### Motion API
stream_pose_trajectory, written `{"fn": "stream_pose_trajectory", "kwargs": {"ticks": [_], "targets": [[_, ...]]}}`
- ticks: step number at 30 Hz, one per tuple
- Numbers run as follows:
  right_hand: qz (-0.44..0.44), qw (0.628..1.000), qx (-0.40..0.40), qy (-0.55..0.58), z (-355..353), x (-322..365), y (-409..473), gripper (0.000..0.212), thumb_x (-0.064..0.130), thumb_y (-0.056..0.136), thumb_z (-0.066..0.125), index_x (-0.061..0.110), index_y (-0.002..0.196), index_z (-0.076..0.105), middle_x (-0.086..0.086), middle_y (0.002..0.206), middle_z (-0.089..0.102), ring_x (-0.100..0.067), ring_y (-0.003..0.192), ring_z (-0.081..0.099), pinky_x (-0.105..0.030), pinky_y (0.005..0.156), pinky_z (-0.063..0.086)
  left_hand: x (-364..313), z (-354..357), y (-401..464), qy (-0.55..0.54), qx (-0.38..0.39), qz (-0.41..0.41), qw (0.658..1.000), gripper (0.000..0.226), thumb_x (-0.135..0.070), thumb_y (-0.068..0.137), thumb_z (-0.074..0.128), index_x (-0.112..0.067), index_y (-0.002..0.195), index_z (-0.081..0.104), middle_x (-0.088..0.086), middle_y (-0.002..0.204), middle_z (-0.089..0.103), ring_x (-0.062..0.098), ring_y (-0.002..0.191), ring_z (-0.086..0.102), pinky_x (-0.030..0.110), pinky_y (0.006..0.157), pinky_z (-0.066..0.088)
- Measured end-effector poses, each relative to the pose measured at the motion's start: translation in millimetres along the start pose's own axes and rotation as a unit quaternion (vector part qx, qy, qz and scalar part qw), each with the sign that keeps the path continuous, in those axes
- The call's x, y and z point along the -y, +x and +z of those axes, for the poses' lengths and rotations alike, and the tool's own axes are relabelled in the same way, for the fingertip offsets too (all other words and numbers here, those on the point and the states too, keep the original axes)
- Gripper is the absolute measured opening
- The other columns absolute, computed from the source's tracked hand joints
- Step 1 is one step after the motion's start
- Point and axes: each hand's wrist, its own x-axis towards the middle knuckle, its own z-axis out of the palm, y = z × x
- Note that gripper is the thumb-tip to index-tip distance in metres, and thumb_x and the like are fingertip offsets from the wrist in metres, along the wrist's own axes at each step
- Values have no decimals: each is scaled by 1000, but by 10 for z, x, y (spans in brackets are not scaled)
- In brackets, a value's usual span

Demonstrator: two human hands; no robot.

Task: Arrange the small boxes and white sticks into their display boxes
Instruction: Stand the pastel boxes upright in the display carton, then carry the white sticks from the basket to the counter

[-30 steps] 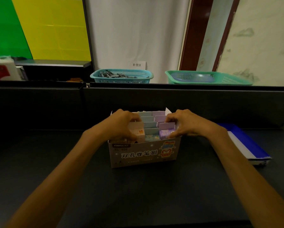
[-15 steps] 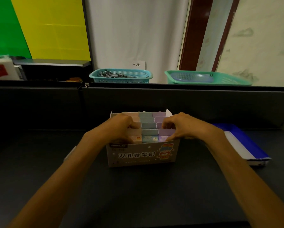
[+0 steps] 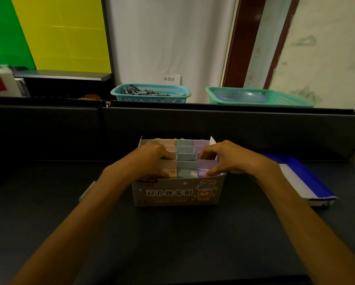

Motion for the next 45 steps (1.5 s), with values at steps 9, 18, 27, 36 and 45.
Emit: {"fn": "stream_pose_trajectory", "kwargs": {"ticks": [9,18,27,36,45], "targets": [[-3,992,-110,-56,-50,119,-114,43,43,85,65,31,124,53,8,124,55,-10,112,50,-28,94,39,-31,-62,-79,-2,-85,-50,995,49,-40,84,64,-26,129,51,-2,127,52,12,107,50,30,92,46],[-63,971,-210,-99,156,553,16,50,46,87,60,30,132,46,8,134,51,-11,120,45,-30,104,29,168,-243,-519,76,-173,-152,970,60,-45,84,61,-28,137,40,-1,136,45,19,124,39,39,100,38],[-134,970,-192,-61,377,1419,266,54,43,88,59,28,137,42,4,141,45,-14,128,40,-32,108,27,752,-322,-1408,89,-180,-221,954,59,-46,86,58,-28,139,38,-1,136,44,18,126,39,36,99,38],[-191,969,-149,-47,771,2861,551,55,42,90,57,30,140,38,6,144,39,-13,132,35,-29,108,27,1679,-510,-2735,110,-149,-296,937,61,-48,86,57,-25,140,39,2,134,46,22,123,43,38,96,42],[-236,962,-136,-28,1294,4380,924,56,43,89,60,27,139,41,3,141,45,-14,129,41,-34,109,34,2655,-738,-4133,89,-145,-351,921,60,-46,85,61,-26,138,41,1,137,46,21,124,42,39,96,41]]}}
